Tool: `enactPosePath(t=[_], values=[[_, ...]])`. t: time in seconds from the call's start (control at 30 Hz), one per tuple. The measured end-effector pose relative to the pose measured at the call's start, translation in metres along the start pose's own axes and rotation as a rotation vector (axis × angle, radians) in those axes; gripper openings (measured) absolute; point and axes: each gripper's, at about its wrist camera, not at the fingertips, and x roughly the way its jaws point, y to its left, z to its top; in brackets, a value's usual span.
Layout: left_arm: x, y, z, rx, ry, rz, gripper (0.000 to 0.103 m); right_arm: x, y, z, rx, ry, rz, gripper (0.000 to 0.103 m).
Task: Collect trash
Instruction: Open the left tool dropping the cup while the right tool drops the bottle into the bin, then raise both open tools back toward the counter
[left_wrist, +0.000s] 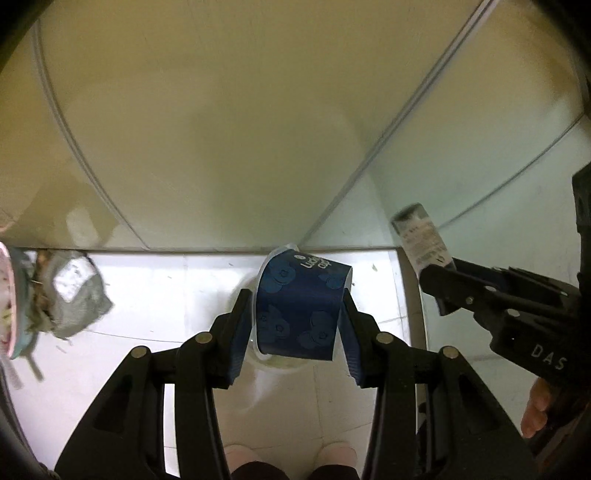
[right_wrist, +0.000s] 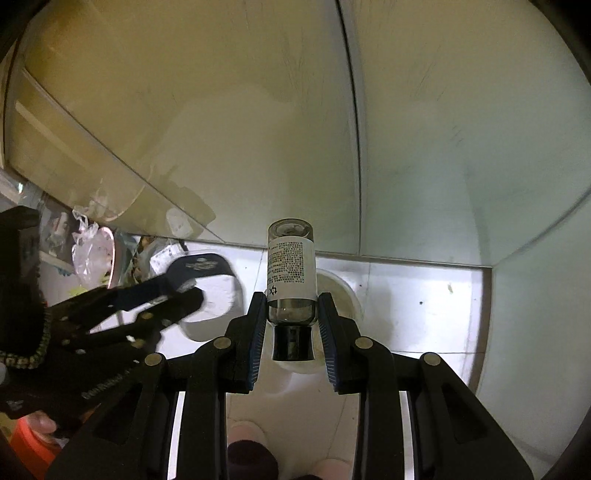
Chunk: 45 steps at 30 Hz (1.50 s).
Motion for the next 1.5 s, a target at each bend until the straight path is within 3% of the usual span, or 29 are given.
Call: enactPosePath(t=[0.1,0.23,0.37,0.73,1.03,1.13,1.23,1.5], values=[[0.018,0.007,-0.008,-0.014,0.031,-0.029,0.044,0.009,-0.001,0.000,0.007,0.026,0.002,0.026],[0.016,0.009,-0.009,0.008,0.031,0.025,0.044,0.009,-0.002,0.002,0.018,0.037,0.001,0.036],[-0.006,0.004,-0.005,0.016,0.021,0.061,0.044,-0.011,0.006,0.008,0.003,0.015,-0.018,0.036],[-0.177,-0.030,0.036,0.016,-0.065,0.119,0.045,-0.147,0.052,0.051,-0.013,-0.046,-0.023,0.036],[-0.343,-0.064,0.075,0.017,-0.185,0.125,0.056,-0.289,0.098,0.077,-0.001,-0.122,-0.039,0.036],[-0.392,-0.072,0.083,0.038,-0.226,0.119,0.061,-0.333,0.112,0.081,0.003,-0.169,-0.049,0.037],[-0.433,-0.080,0.094,0.064,-0.270,0.116,0.066,-0.372,0.127,0.084,0.006,-0.227,-0.077,0.047],[-0.524,-0.088,0.112,0.137,-0.409,0.101,0.073,-0.446,0.163,0.090,0.019,-0.377,-0.125,0.048]])
